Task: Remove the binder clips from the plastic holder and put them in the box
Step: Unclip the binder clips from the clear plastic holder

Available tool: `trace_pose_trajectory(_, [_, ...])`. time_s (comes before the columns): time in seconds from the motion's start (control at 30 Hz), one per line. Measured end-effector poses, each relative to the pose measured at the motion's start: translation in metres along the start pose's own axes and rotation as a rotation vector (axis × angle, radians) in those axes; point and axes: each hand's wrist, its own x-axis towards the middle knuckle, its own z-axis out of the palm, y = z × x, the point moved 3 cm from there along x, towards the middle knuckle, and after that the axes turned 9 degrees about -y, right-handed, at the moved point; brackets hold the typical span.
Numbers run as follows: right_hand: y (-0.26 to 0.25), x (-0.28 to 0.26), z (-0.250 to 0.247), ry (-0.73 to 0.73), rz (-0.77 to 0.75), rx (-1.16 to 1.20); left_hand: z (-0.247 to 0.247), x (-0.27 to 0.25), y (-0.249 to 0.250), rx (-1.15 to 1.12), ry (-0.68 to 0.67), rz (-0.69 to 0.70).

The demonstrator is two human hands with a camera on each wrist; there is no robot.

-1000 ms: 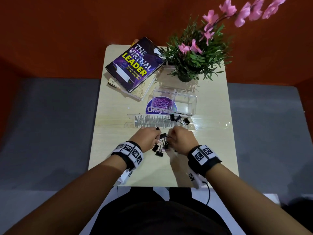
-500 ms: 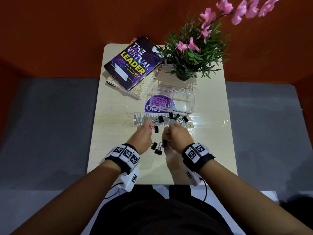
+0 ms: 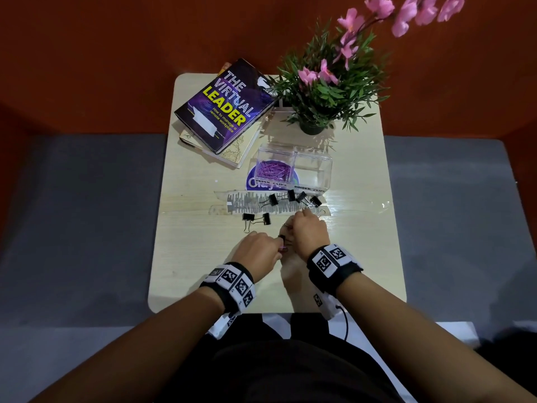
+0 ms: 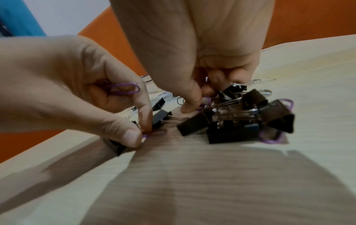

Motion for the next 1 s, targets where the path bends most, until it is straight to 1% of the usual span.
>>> trace_pose_trajectory(0.1, [0.000, 0.000, 0.002, -0.007, 0.018, -0.074, -0.002, 0.002, 0.001, 0.013, 0.003, -0.039])
trace_pose_trajectory(0.2, [-0.002, -0.003, 0.003, 0.000, -0.003, -0.108, -0.004, 0.003, 0.005, 0.015, -0.020, -0.071])
trace_pose_trajectory(0.3, [-0.006, -0.010, -0.001, 0.000, -0.061, -0.033, -0.006, 0.003, 0.013, 0.070, -0.051, -0.076])
trace_pose_trajectory(0.33, [-0.007, -0.013, -0.005, 0.026, -0.104, 0.060, -0.006, 0.002, 0.015, 0.093, -0.053, -0.066])
trace_pose_trajectory(0.37, [-0.006, -0.017, -0.010, 0.042, -0.147, 0.209, -0.007, 0.001, 0.016, 0.104, -0.053, -0.058])
trace_pose_trajectory(0.43, [0.005, -0.022, -0.021, 0.069, -0.175, 0.548, -0.006, -0.001, 0.015, 0.035, -0.052, -0.043])
trace_pose_trajectory(0.47, [0.015, -0.025, -0.027, 0.091, -0.155, 0.685, -0.005, 0.000, 0.012, -0.044, -0.041, -0.046])
trace_pose_trajectory(0.57, [0.049, -0.035, -0.041, 0.115, -0.086, 1.086, -0.013, 0.001, 0.000, -0.406, -0.023, -0.084])
trace_pose_trajectory(0.6, [0.061, -0.039, -0.043, 0.103, -0.058, 1.169, -0.020, 0.000, -0.003, -0.502, -0.016, -0.083])
trace_pose_trajectory(0.63, [0.072, -0.042, -0.044, 0.094, -0.027, 1.200, -0.029, 0.000, -0.006, -0.578, 0.001, -0.087])
trace_pose_trajectory(0.7, [0.093, -0.049, -0.041, 0.076, 0.014, 1.133, -0.053, 0.003, -0.012, -0.674, 0.118, -0.108])
trace_pose_trajectory(0.73, [0.100, -0.051, -0.038, 0.050, 0.024, 1.086, -0.067, 0.007, -0.015, -0.680, 0.189, -0.110])
trace_pose_trajectory(0.8, [0.107, -0.055, -0.031, -0.026, 0.001, 0.951, -0.091, 0.024, -0.019, -0.617, 0.272, -0.120])
trace_pose_trajectory(0.87, [0.104, -0.055, -0.024, -0.105, -0.040, 0.655, -0.114, 0.045, -0.021, -0.472, 0.291, -0.130])
trace_pose_trajectory(0.9, [0.100, -0.054, -0.021, -0.112, -0.051, 0.491, -0.123, 0.055, -0.022, -0.393, 0.277, -0.141])
trace_pose_trajectory(0.93, [0.096, -0.052, -0.020, -0.088, -0.061, 0.368, -0.130, 0.063, -0.022, -0.322, 0.260, -0.149])
trace_pose_trajectory(1.0, [0.089, -0.050, -0.020, -0.065, -0.068, 0.258, -0.135, 0.076, -0.021, -0.196, 0.204, -0.146])
